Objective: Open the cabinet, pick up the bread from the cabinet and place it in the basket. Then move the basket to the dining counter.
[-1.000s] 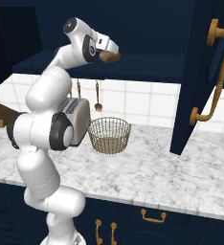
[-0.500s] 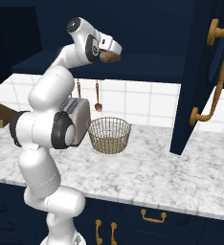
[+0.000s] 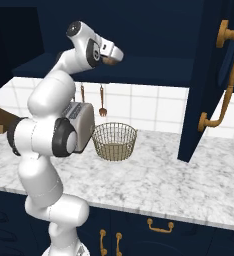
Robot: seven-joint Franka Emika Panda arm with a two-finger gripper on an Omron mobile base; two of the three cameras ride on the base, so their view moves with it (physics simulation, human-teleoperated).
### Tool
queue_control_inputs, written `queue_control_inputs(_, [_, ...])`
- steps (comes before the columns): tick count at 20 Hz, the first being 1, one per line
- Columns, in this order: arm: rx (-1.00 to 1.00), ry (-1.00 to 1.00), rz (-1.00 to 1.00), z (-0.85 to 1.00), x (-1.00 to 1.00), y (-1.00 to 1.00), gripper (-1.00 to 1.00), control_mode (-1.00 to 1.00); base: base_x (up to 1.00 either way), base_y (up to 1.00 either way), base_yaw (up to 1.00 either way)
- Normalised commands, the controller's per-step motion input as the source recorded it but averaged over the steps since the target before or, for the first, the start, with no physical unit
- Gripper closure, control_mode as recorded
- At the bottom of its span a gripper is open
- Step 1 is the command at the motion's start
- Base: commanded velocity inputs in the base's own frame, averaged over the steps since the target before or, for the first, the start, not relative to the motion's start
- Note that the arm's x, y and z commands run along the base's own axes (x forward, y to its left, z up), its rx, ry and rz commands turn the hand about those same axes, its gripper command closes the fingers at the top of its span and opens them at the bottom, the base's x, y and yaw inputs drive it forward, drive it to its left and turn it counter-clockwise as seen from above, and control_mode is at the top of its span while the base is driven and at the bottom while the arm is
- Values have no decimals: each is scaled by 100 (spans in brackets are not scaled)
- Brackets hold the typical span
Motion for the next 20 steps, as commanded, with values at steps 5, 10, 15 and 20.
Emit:
queue_control_inputs(5, [3,0,0,-47,26,0,100,-100,0,0,0])
queue_control_inputs(10, [1,-2,0,-8,4,0,100,-100,0,0,0])
queue_control_inputs(15, [7,-1,0,8,-100,4,100,-100,0,0,0])
queue_control_inputs(20, [8,-4,0,1,-100,0,100,-100,0,0,0])
